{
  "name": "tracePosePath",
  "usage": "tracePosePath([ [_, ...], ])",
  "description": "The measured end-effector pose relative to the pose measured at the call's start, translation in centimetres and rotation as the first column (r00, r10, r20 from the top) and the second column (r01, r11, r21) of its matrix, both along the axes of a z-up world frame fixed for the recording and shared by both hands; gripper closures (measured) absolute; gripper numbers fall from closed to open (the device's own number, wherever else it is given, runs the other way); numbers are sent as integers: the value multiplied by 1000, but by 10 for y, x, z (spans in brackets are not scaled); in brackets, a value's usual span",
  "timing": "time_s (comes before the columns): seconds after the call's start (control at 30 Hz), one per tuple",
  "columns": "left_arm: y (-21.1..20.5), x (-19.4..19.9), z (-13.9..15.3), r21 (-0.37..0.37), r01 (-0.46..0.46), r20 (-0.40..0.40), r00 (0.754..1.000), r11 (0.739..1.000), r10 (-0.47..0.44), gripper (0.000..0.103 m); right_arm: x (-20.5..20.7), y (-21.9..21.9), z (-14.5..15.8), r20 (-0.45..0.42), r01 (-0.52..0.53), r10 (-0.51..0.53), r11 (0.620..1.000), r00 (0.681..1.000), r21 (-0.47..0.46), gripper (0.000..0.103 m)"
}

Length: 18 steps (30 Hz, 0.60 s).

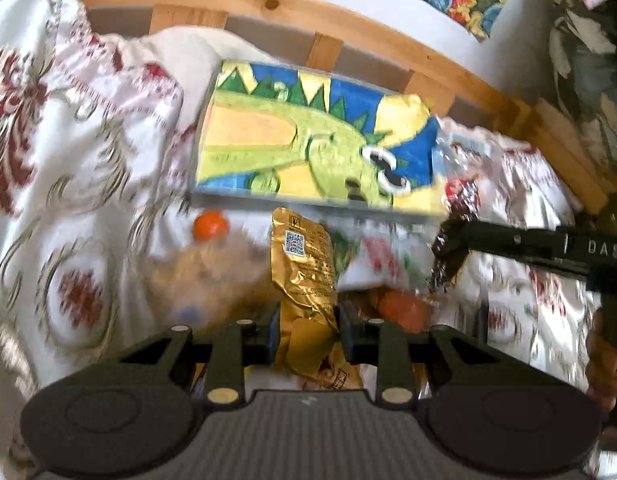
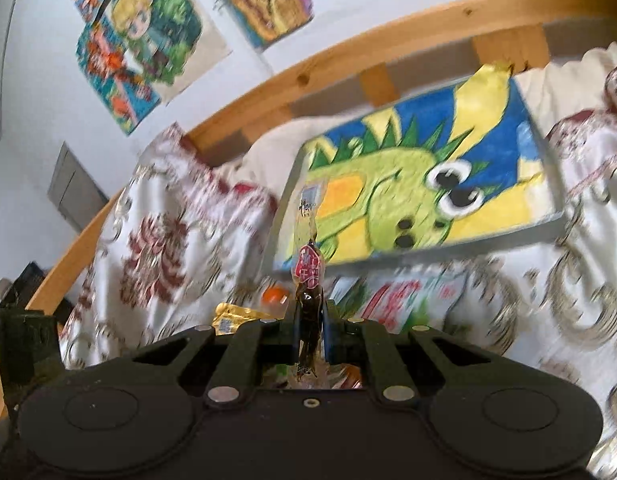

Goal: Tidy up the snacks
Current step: 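Grasp and lift the gold foil packet with the left tool while the right tool grasps the brown candy, then lower the gold packet into the tray with the left tool while the right tool drops the candy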

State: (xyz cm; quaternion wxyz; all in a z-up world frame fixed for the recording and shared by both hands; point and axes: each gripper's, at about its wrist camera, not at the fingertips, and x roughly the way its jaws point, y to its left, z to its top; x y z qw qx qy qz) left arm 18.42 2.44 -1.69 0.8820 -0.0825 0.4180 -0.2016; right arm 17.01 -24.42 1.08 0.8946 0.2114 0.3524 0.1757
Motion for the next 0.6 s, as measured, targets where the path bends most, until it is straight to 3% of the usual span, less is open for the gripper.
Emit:
tracePosePath([
  [0.3,-79,73,20,6,-20,85,996,1000,19,71,54,-48,7,17,110,-109,991,994,-72,92],
  [0.53,-124,129,0,19,-27,59,998,999,26,71,100,-73,-4,11,159,-159,977,987,-139,92],
  [0.6,-131,140,-8,20,-31,42,999,999,30,71,111,-76,-11,6,168,-169,974,986,-149,97],
])
